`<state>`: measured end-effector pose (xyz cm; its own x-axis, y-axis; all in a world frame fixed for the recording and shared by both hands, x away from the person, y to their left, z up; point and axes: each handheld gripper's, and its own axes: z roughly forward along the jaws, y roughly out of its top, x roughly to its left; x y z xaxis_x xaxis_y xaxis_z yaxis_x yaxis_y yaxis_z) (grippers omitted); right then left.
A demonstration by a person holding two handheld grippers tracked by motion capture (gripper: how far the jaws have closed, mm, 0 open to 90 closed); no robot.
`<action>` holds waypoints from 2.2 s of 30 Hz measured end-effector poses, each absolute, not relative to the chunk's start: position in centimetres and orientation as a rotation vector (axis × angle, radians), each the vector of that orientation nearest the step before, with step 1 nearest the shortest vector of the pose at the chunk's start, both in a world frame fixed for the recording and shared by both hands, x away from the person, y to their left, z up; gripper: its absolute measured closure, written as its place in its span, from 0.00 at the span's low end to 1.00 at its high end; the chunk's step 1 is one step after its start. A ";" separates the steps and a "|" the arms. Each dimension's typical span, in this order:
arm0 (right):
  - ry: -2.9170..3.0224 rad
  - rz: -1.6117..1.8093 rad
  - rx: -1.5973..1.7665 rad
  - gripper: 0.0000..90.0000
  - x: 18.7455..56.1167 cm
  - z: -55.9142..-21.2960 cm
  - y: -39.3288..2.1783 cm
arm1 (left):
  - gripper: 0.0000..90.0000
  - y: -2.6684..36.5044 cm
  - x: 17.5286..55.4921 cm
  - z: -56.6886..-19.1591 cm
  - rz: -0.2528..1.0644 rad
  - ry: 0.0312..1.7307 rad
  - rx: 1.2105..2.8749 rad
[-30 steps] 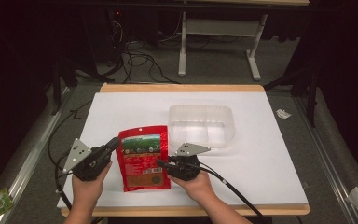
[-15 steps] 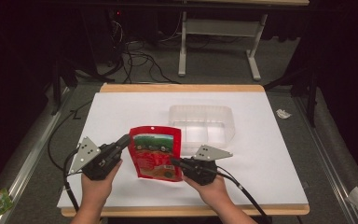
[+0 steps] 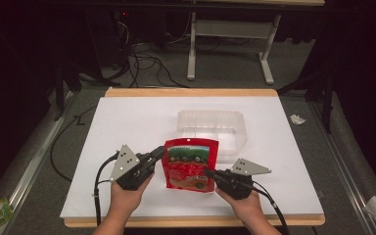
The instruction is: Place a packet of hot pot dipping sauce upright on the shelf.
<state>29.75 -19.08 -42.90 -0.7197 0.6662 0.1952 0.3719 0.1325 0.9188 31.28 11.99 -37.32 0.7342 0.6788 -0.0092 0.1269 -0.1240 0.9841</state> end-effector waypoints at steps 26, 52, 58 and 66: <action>2.124 1.587 0.995 1.00 29.9 -43.5 -19.5 | 0.45 10.4 35.6 -44.7 0.135 0.825 1.771; 2.306 1.610 1.054 0.74 30.9 -44.9 -18.7 | 0.92 10.2 33.6 -44.4 0.220 0.722 1.831; 2.300 1.615 1.053 0.88 31.0 -45.0 -18.5 | 0.91 10.1 33.4 -44.4 0.226 0.717 1.835; 2.316 1.638 1.027 0.99 30.8 -44.9 -18.5 | 0.85 10.1 33.4 -44.4 0.246 0.727 1.842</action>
